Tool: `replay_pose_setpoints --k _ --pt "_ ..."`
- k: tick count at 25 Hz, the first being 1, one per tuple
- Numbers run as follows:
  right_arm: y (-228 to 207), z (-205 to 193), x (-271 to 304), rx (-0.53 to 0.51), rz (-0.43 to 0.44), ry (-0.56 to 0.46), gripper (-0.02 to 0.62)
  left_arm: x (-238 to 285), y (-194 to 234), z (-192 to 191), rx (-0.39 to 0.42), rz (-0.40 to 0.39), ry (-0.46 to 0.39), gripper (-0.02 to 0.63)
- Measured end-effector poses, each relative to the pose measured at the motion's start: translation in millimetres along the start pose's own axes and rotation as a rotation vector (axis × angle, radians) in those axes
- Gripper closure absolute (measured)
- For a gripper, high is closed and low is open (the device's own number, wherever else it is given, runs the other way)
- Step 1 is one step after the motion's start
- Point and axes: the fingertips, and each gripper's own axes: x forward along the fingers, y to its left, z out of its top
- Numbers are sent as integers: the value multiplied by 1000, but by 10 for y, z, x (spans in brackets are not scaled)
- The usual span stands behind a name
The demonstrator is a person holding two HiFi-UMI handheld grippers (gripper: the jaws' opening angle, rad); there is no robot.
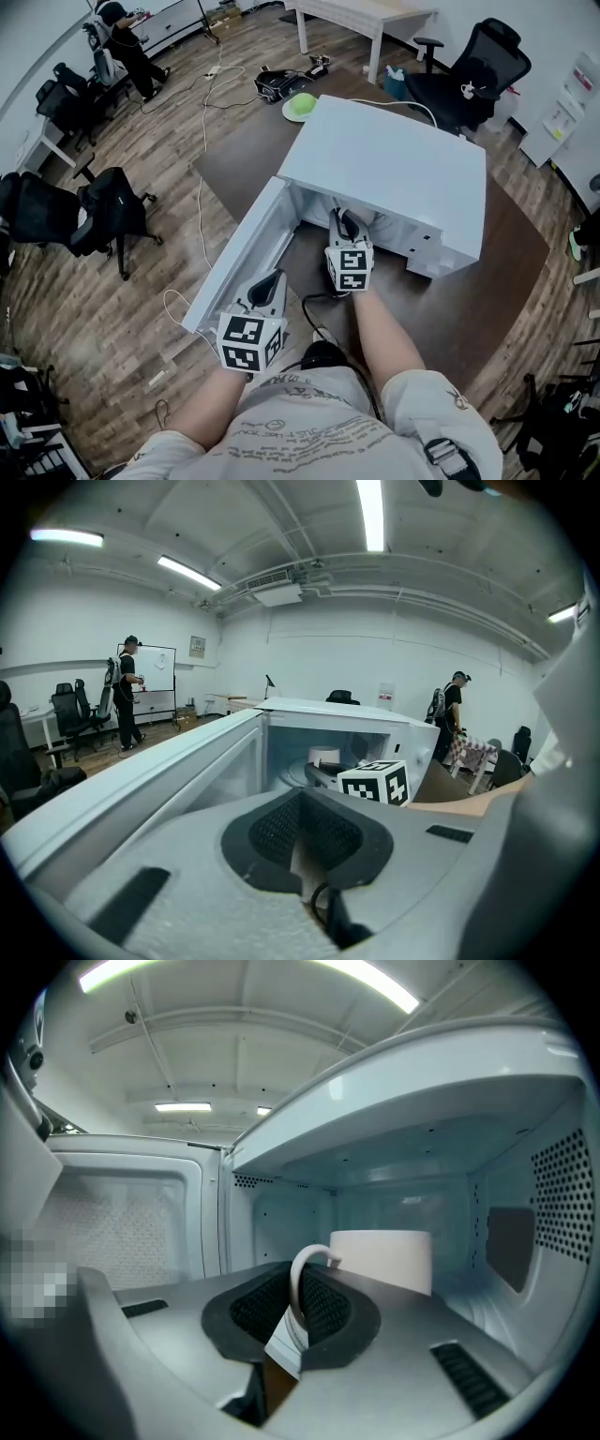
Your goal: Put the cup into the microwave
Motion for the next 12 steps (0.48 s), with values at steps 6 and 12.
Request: replay_pose_setpoints --k 6,12 --pt "14 -165 -74 -15 -28 67 494 -20 -6 36 -15 -3 -14 594" --pt "-40 -279 -193 -20 -72 105 465 -43 -60 14 -16 -12 -17 594"
